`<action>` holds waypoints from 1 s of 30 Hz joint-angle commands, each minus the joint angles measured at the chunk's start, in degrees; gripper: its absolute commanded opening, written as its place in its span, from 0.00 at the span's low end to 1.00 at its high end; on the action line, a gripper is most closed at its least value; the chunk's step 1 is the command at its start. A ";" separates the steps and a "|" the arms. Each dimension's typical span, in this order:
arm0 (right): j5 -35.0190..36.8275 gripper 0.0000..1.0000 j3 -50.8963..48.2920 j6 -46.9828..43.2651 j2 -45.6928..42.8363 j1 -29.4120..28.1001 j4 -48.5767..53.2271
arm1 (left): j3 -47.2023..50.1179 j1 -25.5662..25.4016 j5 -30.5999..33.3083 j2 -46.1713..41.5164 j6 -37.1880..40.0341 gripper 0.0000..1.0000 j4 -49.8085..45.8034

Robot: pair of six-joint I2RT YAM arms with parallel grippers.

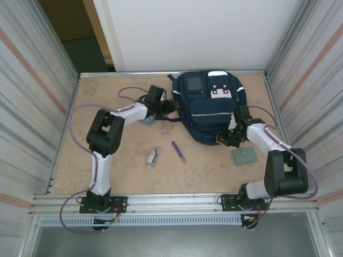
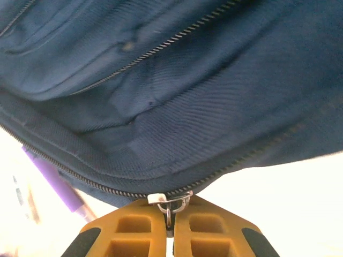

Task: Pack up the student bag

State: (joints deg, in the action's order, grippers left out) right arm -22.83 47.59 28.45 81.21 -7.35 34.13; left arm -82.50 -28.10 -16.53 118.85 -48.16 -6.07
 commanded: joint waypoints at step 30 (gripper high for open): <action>-12.39 0.00 6.88 -4.59 5.44 -8.61 9.25 | 5.00 -15.77 28.54 -2.31 -11.72 0.05 0.75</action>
State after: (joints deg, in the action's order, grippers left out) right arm -34.28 52.34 28.32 86.28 -16.93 32.84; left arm -75.70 -45.71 6.31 114.56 -62.83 -5.76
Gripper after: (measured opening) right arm 0.066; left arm 0.092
